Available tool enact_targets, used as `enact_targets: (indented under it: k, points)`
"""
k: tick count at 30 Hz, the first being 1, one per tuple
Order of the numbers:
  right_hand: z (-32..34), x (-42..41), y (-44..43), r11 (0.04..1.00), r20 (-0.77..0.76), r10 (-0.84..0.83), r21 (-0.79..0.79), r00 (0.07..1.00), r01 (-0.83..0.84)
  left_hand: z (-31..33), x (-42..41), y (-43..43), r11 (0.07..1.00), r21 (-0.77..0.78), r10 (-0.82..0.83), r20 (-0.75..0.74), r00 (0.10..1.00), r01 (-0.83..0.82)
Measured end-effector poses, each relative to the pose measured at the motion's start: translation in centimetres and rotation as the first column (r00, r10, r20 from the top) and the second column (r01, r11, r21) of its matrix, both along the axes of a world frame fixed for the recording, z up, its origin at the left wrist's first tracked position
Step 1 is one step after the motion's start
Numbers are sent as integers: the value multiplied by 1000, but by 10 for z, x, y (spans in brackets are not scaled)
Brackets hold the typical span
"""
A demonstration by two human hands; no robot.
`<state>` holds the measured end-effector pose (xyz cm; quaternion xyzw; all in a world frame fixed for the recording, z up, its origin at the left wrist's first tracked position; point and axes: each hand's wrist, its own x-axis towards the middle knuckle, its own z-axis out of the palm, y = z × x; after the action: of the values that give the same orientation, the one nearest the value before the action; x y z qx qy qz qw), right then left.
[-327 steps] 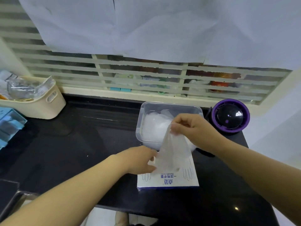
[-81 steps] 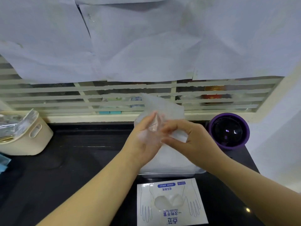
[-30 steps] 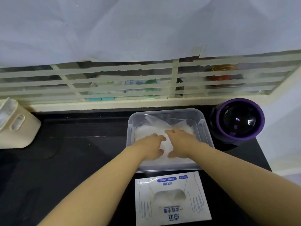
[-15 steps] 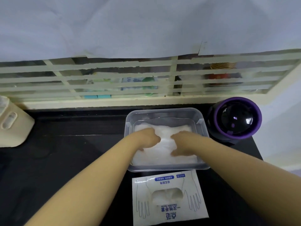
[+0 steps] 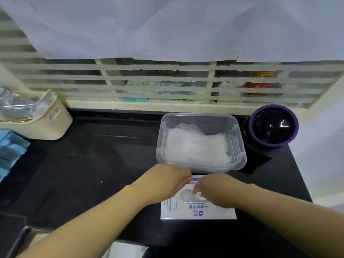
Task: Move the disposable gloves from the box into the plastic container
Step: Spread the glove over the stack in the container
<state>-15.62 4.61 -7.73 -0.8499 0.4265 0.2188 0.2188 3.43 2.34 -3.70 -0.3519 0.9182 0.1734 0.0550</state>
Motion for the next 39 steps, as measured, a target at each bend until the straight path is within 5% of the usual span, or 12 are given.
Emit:
enact_targets:
  k: [4, 13, 22, 31, 39]
  points:
    - [-21, 4, 6, 969, -63, 176, -162, 982, -184, -41, 12, 18, 1000, 16, -27, 91, 996, 25]
    - [-30, 14, 6, 952, -131, 193, -213, 972, -218, -58, 12, 23, 995, 88, 23, 225, 974, -44]
    - [-1, -14, 19, 837, 385, 253, -548, 887, -1, -61, 9, 22, 990, 114, 60, 199, 978, -84]
    - [27, -9, 22, 821, 588, 85, -499, 804, 278, -61, 6, 22, 994, 86, 52, 198, 979, -70]
    - [47, -16, 16, 903, 505, -107, -312, 856, 297, -60, 7, 21, 992, 99, 57, 182, 982, -76]
